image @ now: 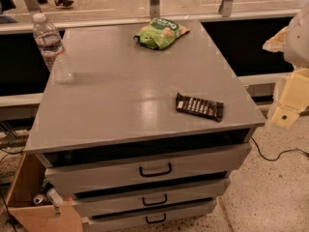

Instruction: Move water bottle near green rice chip bag

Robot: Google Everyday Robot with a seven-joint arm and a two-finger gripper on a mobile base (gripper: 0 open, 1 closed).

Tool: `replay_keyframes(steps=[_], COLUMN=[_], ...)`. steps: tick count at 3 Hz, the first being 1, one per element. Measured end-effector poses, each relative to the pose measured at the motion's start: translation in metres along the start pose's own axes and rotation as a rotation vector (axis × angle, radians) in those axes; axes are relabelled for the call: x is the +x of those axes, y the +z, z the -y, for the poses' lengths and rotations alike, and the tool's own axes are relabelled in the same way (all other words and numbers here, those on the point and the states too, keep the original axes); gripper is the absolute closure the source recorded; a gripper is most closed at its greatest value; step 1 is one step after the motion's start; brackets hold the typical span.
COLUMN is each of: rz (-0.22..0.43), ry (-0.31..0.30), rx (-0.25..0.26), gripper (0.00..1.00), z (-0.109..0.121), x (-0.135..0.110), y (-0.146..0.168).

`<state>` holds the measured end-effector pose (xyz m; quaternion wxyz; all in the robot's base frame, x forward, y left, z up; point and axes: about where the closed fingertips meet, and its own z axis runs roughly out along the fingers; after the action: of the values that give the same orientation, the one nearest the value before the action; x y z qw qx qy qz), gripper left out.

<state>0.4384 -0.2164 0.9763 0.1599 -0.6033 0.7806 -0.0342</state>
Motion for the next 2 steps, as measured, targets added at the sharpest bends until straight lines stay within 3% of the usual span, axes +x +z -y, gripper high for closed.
replay_keyframes(steps=[1,2], rz=[0.006,0.102], ry=[0.0,-0.009], rx=[0.003,-0.021], gripper=[0.0,0.0], z=[0.001,0.02], x=[-0.001,-0.036], y=[0.0,0.03])
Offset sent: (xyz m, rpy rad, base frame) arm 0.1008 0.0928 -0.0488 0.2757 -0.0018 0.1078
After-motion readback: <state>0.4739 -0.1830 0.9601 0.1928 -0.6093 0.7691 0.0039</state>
